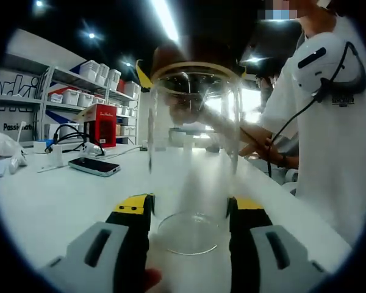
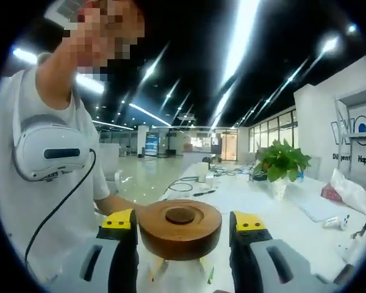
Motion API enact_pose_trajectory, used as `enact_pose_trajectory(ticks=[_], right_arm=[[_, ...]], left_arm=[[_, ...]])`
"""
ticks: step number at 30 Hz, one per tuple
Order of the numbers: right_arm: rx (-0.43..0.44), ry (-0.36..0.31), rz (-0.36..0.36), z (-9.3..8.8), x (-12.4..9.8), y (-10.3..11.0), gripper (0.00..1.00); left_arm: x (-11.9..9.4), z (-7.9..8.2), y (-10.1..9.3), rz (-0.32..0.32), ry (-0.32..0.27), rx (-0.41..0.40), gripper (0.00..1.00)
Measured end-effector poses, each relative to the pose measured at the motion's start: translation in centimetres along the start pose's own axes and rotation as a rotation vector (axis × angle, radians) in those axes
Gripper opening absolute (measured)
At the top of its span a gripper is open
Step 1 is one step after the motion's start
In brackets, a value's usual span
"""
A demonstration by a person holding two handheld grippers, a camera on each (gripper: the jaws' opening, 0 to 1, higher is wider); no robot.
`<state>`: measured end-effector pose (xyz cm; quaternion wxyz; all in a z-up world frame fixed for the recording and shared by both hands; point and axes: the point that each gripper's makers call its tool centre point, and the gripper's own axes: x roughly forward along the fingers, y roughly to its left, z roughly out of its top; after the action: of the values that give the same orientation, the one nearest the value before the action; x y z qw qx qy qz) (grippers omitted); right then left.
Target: Clamp the coffee can twist off the lid put the lid on the table pick up the lid cover the can tighten the lid
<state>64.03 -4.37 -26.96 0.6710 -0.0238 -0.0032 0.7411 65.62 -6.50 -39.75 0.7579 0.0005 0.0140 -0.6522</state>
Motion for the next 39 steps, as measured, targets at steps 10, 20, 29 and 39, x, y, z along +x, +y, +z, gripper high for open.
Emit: enact_pose_trajectory(ticks=[10,20,29,39], right_arm=[[-0.013,0.007,-0.024,0.1,0.2,0.5,0.5],[-0.004,-0.019,-0.128,0.1,0.0,0.4,0.49],[0.008,-0.034,-0.252,0.1,-0.2,0.1,0.49],[0.02,-0.07,-0.447,0.1,-0.7,-0.1,0.48]], left_arm=[[0.0,-0.1,-0.1,-0.001,0.001,-0.003,0.41],[0.0,-0.1,-0.1,0.0,0.003,-0.006,0.41],[-0.1,-0.1,-0.1,0.0,0.004,-0.008,0.41],[-0.2,-0.1,-0.1,0.001,0.007,-0.009,0.41]])
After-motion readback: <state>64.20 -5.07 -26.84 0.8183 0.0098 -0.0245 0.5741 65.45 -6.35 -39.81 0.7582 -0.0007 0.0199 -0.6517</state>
